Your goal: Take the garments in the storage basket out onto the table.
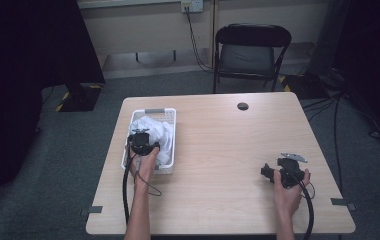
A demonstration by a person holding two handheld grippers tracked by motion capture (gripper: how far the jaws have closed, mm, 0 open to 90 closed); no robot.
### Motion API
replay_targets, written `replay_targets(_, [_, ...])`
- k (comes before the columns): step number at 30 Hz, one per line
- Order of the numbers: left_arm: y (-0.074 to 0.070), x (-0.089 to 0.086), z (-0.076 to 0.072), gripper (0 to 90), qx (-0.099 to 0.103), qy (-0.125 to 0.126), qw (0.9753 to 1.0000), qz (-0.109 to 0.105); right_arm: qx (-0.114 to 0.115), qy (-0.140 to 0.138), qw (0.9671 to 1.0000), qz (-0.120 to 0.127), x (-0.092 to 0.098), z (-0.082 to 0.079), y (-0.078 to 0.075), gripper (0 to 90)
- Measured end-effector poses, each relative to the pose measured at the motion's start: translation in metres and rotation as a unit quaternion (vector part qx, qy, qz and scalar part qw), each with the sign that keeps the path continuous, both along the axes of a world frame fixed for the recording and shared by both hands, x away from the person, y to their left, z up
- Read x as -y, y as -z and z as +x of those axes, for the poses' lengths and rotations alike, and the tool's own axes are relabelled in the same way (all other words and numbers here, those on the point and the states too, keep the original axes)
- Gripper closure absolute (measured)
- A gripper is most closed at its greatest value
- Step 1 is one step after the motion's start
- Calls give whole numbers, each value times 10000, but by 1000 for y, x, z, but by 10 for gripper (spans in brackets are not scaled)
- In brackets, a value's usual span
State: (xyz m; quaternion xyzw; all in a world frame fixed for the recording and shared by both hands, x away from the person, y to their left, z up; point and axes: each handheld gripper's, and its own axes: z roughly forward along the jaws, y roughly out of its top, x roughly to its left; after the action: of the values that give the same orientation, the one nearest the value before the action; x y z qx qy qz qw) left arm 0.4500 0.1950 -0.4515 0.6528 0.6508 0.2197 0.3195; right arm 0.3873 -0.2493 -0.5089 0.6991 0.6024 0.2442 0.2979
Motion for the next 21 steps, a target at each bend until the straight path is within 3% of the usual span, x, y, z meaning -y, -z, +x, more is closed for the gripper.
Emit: replay_targets(21, [-20,2,-17,670,490,-3,9987,-101,0,0,10000,-1,0,0,0,0])
